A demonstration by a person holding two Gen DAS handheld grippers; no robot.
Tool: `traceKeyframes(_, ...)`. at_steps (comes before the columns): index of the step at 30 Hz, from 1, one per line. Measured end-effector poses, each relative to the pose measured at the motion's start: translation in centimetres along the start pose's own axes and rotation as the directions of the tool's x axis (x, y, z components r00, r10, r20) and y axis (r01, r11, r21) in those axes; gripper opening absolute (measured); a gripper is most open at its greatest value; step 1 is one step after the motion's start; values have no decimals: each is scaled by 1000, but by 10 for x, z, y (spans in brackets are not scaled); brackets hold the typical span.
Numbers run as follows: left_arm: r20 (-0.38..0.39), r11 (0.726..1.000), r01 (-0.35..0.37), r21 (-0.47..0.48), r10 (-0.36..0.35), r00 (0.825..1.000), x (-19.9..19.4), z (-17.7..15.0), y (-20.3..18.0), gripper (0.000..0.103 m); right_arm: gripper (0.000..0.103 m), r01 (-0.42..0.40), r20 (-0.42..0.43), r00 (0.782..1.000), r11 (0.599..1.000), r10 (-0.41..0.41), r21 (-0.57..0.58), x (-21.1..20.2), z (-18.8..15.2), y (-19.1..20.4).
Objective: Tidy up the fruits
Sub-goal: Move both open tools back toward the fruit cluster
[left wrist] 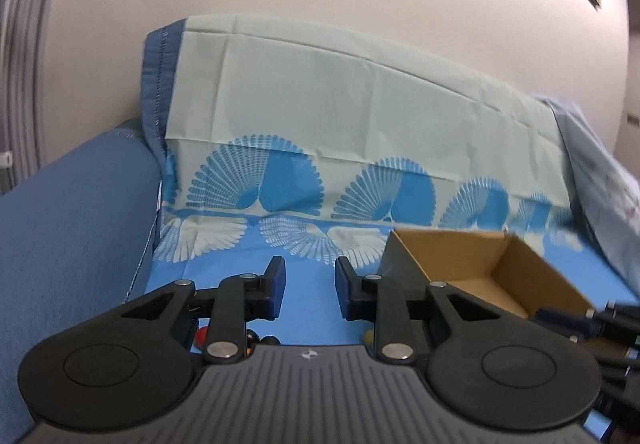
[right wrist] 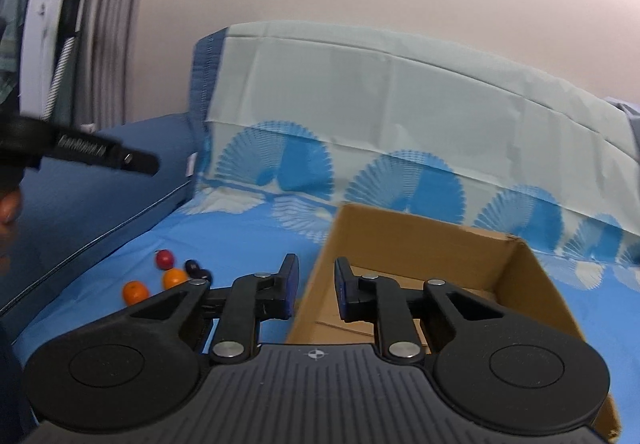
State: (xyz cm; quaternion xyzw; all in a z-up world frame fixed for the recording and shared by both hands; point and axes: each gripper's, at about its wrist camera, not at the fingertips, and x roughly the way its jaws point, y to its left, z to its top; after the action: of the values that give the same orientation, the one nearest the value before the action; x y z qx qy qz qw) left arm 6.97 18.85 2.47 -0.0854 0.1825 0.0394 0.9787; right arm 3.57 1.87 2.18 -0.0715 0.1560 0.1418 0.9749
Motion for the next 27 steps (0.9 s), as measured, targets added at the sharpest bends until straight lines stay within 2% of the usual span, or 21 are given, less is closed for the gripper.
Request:
traceKeyframes(7, -29, 999, 4, -41, -5, 1000, 12, 5, 8, 30, 20, -65, 1, 998, 998, 65, 20, 5, 6, 15)
traceKeyframes(14, -15, 986, -18, -163, 16, 1000, 11, 8, 32, 30, 21, -176, -1, 984, 984, 176, 6, 12, 6, 43)
traceKeyframes(21, -14, 975, -31, -220, 29, 999, 12, 10, 46, 31, 20, -251, -73, 966, 968, 250, -8, 44, 2, 80)
traceKeyframes(27, -50, 968, -52, -247, 41, 998, 26, 9, 52, 32, 20, -244, -159, 956, 969, 247, 39, 88, -4, 99)
